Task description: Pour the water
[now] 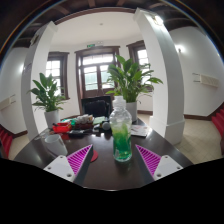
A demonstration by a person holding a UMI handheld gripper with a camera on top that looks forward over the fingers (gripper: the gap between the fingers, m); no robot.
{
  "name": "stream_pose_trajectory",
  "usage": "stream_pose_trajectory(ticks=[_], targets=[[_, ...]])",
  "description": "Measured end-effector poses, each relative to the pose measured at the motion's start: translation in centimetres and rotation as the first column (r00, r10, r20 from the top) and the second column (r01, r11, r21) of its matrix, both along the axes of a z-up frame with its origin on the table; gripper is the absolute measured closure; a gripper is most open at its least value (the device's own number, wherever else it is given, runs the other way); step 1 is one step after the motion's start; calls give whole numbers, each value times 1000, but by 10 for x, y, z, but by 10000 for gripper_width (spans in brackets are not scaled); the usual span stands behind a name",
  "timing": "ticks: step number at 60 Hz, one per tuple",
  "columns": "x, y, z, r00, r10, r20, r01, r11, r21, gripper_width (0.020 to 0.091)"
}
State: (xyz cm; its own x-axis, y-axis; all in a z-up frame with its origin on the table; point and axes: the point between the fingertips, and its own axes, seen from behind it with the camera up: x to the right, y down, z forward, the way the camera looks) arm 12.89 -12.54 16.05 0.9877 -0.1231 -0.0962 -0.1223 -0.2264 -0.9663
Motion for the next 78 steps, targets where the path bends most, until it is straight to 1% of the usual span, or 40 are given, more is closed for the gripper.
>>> stream_pose_trajectory(ticks=[8,14,20,22,24,26,27,29,30,36,41,43,44,47,53,54,56,60,64,66,67,71,75,78], targets=[[17,46,9,998,24,64,-26,999,34,249],[19,73,4,993,47,104,-50,998,30,249],[28,96,-3,993,36,110,-40,999,28,248],[32,101,-6,994,31,102,-34,999,28,261],[35,105,-7,995,34,88,-37,999,32,303],[37,108,-7,997,36,73,-39,998,45,381],[38,109,-6,997,35,66,-38,998,51,457],[41,111,-7,998,33,60,-36,998,57,549],[43,112,-8,997,33,63,-36,998,56,579],[57,116,-16,993,35,116,-42,997,63,640],[65,116,-24,988,33,149,-44,996,76,753],[69,116,-29,986,33,164,-46,996,79,760],[80,129,-52,983,29,182,-45,995,88,759],[92,135,-66,978,33,208,-53,995,89,760],[88,139,-66,958,34,285,-51,997,54,761],[80,126,-49,954,40,297,-53,998,36,762],[81,131,-54,936,42,351,-51,999,16,761],[68,132,-41,868,53,494,-49,999,-20,761],[54,138,-28,744,89,662,-69,996,-56,761],[52,141,-18,662,118,740,-89,993,-78,761],[41,143,-16,617,114,779,-83,993,-79,761],[16,150,-3,424,139,895,-103,989,-105,762],[-3,155,10,227,157,961,-121,984,-132,763],[-25,156,13,93,159,983,-121,982,-147,761]])
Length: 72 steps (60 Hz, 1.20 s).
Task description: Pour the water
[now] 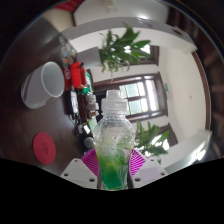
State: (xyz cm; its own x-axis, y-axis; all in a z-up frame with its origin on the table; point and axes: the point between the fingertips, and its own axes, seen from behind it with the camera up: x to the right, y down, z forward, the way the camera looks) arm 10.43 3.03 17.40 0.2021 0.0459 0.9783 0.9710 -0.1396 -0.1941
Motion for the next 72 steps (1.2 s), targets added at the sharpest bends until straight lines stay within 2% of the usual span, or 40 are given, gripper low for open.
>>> stream_pose_trajectory(ticks=[12,20,30,42,49,54,57,60,61,64,67,69,70,72], targets=[[-52,5,8,882,50,468,-47,999,-19,760],[-65,11,9,749,64,659,-50,998,-40,754],[-81,15,8,634,84,769,-92,995,-34,750],[-80,14,1,691,81,718,-74,996,-42,752],[-69,11,14,860,79,505,-75,997,-28,753],[-59,9,20,988,64,138,-58,997,-43,756],[-54,9,21,992,27,-121,-34,998,-53,755],[-57,12,25,926,16,-376,-46,997,-70,752],[-57,3,17,893,0,-450,-26,998,-52,752],[-54,12,23,761,-1,-649,-59,996,-70,753],[-52,13,26,626,-7,-779,-99,991,-89,755],[-69,4,8,540,-21,-841,-82,994,-77,753],[-56,7,11,495,-26,-868,-115,989,-96,754],[-52,5,5,423,-49,-905,-136,984,-117,754]])
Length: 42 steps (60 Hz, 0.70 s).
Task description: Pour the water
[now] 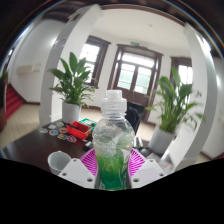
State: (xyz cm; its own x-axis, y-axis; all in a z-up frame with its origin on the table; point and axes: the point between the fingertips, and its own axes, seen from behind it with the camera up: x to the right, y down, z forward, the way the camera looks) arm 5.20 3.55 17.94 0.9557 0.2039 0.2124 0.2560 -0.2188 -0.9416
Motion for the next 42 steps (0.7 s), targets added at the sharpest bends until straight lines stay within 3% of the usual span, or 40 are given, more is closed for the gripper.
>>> stream_pose_trajectory(ticks=[13,25,35,42], targets=[[15,1,-45,965,-12,-263,13,1000,3,755],[6,0,-76,966,-3,-257,7,1000,14,737],[6,-3,-74,974,-11,-225,26,998,63,751],[6,-2,-74,976,-15,-218,29,998,62,631]])
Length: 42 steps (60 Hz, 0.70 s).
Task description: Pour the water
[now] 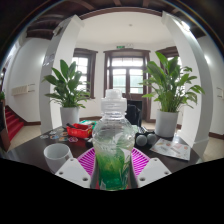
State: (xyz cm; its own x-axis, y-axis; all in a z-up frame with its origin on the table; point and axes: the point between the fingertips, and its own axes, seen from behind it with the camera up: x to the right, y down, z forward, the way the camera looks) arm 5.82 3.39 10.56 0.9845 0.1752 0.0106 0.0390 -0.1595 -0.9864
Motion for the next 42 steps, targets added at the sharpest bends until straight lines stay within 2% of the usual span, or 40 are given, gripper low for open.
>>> stream_pose_trajectory(ticks=[3,4,5,6,9,17,23,42], targets=[[2,-1,-3,1000,-11,22,12,1000,-27,565],[4,-2,-6,999,-20,34,22,999,-43,505],[6,-3,-8,999,-31,45,33,998,-55,405],[7,-4,-8,998,-38,54,42,997,-59,351],[8,-11,-2,997,-50,59,52,998,-43,246],[7,-41,9,996,-74,43,76,996,-49,245],[12,-75,16,992,-122,33,124,990,-67,246],[12,-159,70,970,-243,-26,239,966,-103,251]])
